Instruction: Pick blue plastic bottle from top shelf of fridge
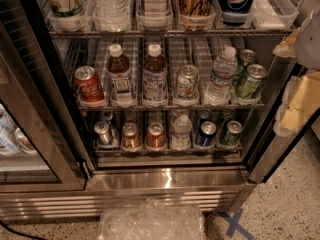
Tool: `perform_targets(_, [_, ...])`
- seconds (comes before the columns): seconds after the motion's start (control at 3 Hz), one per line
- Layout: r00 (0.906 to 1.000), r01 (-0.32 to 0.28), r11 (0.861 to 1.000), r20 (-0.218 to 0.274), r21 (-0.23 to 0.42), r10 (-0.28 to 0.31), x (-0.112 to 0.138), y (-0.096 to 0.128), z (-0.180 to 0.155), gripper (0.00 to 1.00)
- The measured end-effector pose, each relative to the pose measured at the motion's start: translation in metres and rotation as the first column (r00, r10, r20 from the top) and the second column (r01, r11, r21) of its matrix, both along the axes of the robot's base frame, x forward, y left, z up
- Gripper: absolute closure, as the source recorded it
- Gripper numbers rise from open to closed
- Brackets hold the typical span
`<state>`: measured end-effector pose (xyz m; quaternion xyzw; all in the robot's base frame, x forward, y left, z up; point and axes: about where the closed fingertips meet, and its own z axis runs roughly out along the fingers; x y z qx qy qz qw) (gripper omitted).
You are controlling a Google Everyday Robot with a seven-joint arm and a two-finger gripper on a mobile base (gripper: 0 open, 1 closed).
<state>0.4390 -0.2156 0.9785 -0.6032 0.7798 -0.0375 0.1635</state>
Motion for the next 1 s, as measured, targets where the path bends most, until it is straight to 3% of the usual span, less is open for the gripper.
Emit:
perform_targets(0.33, [1.0000,0.000,1.000,0.000,0.001,0.000,0.000,0.000,0.000,0.00])
perform_targets(0.67, [0.9998,-0.009,0.998,0.019,0.055,0.008,0.001,0.016,0.008,0.00])
perform_targets(1.0, [0.9960,-0.054,0.979,0.080,0.195,0.039,0.005,0.043,0.038,0.00])
